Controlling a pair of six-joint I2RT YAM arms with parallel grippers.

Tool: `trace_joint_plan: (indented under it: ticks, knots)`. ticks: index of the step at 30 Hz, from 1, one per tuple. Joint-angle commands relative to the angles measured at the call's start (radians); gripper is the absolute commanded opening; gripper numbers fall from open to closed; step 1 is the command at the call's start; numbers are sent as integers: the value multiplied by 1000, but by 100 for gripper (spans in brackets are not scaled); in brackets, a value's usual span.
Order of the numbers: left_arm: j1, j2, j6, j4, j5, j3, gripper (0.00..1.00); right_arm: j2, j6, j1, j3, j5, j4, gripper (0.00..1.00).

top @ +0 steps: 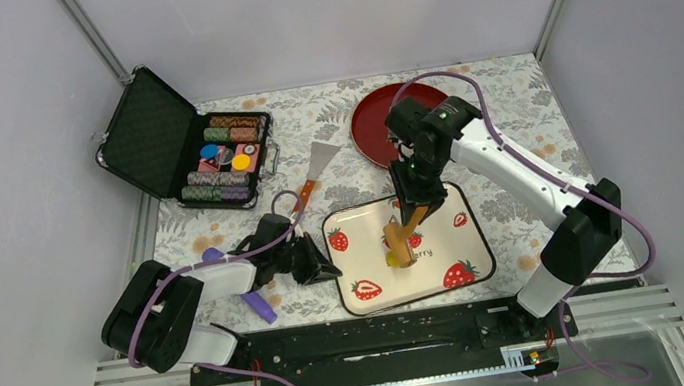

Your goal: Roll out the dumpling wrappers from the dough

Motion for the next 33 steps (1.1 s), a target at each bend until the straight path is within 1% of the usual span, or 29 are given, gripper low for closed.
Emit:
trace_joint_plan:
  ticks: [1, 15, 25, 33]
  knots:
    - [10, 21, 1, 36, -63, -12, 0, 7, 21, 9, -9, 43, 26, 0]
    - [10, 26, -1, 42, -59, -13, 0, 35, 52, 31, -103, 37, 146, 0]
    - [10, 31, 1, 37, -61, -10, 0, 53, 36, 45, -134, 68, 158, 0]
    - [10, 31, -1, 39, -60, -10, 0, 44, 24, 49, -147, 132, 134, 0]
